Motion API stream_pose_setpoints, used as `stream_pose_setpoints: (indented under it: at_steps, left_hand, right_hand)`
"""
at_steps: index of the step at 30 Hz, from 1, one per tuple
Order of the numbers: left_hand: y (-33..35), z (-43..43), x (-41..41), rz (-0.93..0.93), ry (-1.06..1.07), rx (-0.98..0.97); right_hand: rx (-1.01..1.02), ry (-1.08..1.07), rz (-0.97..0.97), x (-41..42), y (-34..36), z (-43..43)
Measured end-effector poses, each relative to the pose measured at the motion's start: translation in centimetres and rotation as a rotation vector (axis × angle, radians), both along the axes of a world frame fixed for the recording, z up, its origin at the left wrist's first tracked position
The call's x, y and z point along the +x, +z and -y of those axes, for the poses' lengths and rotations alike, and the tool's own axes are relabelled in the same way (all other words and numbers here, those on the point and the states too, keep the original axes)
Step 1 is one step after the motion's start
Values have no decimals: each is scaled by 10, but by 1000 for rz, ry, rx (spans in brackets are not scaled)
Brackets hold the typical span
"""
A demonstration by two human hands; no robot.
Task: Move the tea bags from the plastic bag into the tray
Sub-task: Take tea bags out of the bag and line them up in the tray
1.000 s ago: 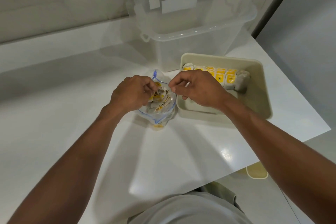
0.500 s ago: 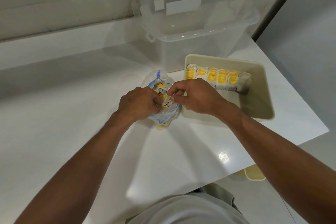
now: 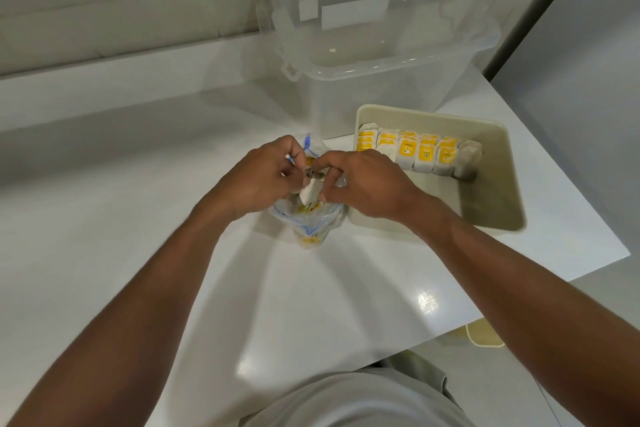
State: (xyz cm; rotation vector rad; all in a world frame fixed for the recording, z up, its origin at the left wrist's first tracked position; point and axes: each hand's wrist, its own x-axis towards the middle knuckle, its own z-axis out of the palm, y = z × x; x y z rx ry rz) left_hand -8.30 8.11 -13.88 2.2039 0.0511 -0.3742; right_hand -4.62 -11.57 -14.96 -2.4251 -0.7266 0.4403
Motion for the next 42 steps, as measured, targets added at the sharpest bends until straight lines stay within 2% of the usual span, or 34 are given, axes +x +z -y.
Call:
stream_pose_setpoints:
  at_steps: [6,10,15,19,22,29,36,42]
  left_hand:
    - [8,6,3,-12,114,-233]
    - [1,4,7,86,105,109]
    - [-15,9,9,59,-181,571]
    - [-25,22,6,134,-194,757]
    - [-29,24,6,164,-195,827]
    - [-29,20,9,141,-203,778]
    - [-26,13,10,174,-95,711]
    - [-20,4,11,113,13,492]
  right_hand:
    - [14,-29,72,1,4,-7]
    - [32,-118,80,5,5,-2]
    - [63,-172,27,7,9,4]
    - [71,-199,23,6,10,6]
    - [81,-215,19,4,10,7]
    - [61,-151,27,6,5,10]
    - [49,-127,9,5,3,9]
    - [29,-141,20,7,1,8]
